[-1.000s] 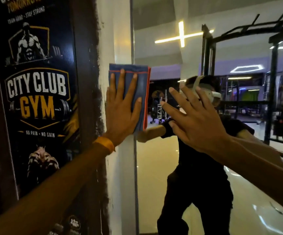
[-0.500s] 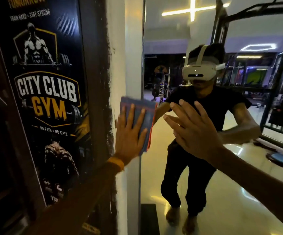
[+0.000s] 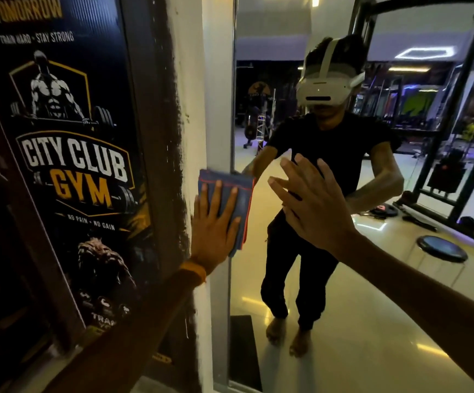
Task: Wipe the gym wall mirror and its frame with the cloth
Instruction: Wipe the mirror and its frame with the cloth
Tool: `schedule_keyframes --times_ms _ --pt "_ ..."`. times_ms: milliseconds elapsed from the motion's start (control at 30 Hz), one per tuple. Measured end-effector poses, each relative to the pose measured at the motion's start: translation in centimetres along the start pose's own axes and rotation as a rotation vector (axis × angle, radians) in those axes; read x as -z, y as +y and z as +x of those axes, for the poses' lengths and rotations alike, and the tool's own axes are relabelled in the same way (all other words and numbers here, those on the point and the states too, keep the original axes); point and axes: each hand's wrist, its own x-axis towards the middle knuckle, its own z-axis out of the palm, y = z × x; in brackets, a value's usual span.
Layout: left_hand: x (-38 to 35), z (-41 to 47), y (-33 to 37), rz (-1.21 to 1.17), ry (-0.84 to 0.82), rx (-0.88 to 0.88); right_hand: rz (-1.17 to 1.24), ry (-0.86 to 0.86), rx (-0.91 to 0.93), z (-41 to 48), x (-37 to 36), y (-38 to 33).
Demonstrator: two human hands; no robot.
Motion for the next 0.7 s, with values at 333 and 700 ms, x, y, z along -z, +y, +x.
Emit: schedule_keyframes --times_ms 333,700 --pt "4.1 10.3 1.1 -0.035 0.162 -0.041 0.042 -0.031 -0.097 7.1 4.4 4.1" --pt "10.5 23.3 2.3 -0.043 0.221 -0.061 0.025 -0.038 -0.054 9.3 6.7 6.7"
